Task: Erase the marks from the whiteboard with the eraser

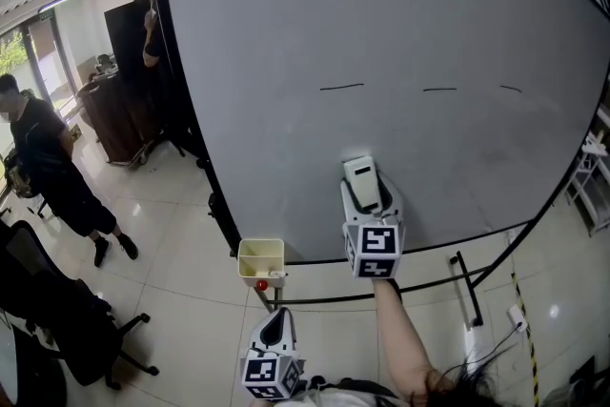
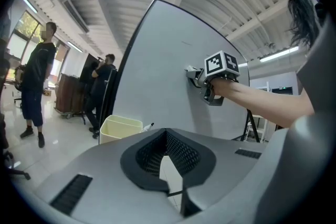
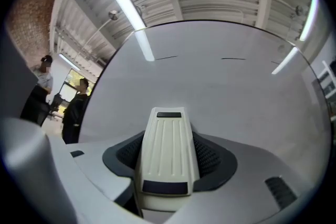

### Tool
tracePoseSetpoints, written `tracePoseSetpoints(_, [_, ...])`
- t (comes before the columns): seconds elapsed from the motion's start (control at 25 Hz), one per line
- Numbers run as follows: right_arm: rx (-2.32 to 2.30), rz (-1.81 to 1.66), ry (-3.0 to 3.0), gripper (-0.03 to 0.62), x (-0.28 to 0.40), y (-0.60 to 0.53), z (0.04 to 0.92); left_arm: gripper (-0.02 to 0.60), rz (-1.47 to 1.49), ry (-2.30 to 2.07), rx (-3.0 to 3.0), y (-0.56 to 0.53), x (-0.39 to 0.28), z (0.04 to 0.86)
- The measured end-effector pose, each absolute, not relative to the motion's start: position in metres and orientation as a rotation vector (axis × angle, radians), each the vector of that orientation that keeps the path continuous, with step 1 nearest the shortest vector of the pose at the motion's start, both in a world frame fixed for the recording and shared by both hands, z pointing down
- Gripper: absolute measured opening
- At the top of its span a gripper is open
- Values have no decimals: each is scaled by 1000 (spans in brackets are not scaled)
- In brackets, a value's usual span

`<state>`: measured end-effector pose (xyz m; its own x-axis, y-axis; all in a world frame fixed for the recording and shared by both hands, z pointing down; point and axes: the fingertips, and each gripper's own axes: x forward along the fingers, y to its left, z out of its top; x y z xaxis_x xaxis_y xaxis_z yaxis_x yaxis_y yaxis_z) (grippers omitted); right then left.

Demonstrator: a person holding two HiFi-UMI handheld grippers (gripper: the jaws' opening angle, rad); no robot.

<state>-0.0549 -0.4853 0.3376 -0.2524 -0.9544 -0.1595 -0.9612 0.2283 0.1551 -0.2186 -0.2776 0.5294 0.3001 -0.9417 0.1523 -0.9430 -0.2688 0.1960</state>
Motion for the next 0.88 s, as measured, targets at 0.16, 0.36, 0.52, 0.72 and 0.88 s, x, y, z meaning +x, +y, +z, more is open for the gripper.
tracePoseSetpoints(0.16, [-1793,529,2726,275,-130,-482,376,-18,9,-1716,2334,-284,-208,526])
tracePoseSetpoints(0.36, [-1874,491,2581,275,-85,-478,347,-18,13,-1710,2341,-289,-201,525])
tracePoseSetpoints(0.52, [-2056,337,2234,275,28,-486,310,-18,17,-1705,2347,-292,-197,527])
tracePoseSetpoints(0.72, [-2110,300,2166,275,36,-494,312,-18,17,-1702,2343,-293,-194,526])
tracePoseSetpoints(0.88, [-2018,316,2331,276,-37,-493,322,-18,7,-1715,2333,-291,-198,525])
